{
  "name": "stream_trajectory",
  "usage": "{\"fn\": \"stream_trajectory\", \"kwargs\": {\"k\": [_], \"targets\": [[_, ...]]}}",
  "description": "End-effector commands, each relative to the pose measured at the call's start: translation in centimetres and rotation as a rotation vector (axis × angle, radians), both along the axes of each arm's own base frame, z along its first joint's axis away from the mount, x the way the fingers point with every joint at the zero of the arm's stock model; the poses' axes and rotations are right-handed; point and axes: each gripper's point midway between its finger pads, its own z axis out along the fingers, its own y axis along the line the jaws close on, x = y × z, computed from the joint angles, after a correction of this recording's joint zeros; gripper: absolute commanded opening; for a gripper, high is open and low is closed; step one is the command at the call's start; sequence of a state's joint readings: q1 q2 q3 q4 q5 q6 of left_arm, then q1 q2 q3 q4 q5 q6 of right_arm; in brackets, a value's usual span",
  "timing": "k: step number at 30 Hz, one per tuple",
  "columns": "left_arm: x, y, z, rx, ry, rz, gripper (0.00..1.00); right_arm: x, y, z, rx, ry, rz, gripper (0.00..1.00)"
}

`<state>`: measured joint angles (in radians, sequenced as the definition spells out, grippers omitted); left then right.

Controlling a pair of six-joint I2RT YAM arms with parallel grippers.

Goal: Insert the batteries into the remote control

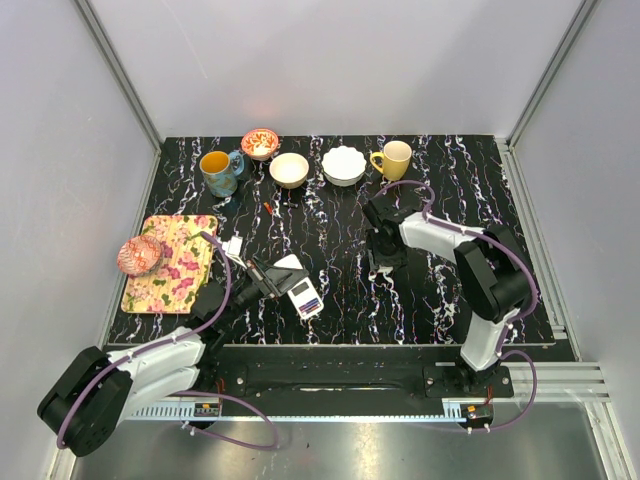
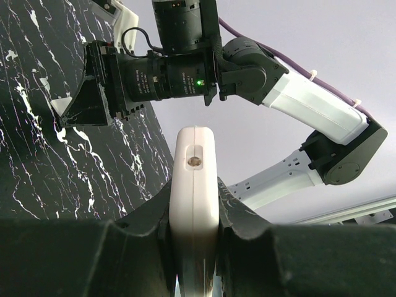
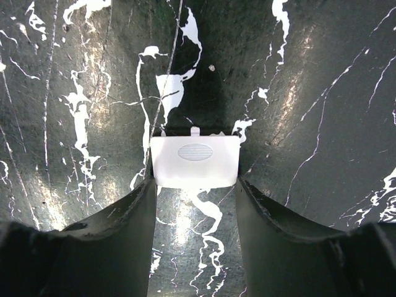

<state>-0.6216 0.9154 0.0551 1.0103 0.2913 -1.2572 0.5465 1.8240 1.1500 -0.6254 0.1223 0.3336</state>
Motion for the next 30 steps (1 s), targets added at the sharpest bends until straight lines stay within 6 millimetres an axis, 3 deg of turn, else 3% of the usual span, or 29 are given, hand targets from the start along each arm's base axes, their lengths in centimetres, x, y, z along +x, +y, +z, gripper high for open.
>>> {"fn": "stream_trajectory", "kwargs": {"k": [1,6,11,18,19,23,30], "targets": [[-0.4,0.2,1.9,-0.058,-0.063,-0.002,0.00,-2.2,-1.4,-1.1,-0.052,0.053,-0.016,0.29],[0.1,-0.1,2.1,-0.051,-0.062,-0.001,0.00,-2.7,-1.4,3.2,-0.022,-0.011,-0.002,0.13],[1.3,-0.7,2.5,-0.052,-0.055,0.015,0.00,-5.3,-1.0,7.9,-0.018,-0.039,0.060,0.03],[3.9,-2.2,3.8,-0.116,-0.055,0.029,0.00,-10.1,3.0,16.5,0.135,-0.138,0.248,0.00],[4.3,-2.3,3.9,-0.142,-0.063,0.039,0.00,-11.3,3.5,17.0,0.142,-0.127,0.285,0.00],[5.2,-3.4,4.1,-0.194,-0.048,0.045,0.00,-13.2,5.0,19.6,0.177,-0.149,0.363,0.00],[7.2,-4.3,3.8,-0.238,0.005,0.096,0.00,-13.2,6.8,21.0,0.163,-0.150,0.426,0.00]]}}
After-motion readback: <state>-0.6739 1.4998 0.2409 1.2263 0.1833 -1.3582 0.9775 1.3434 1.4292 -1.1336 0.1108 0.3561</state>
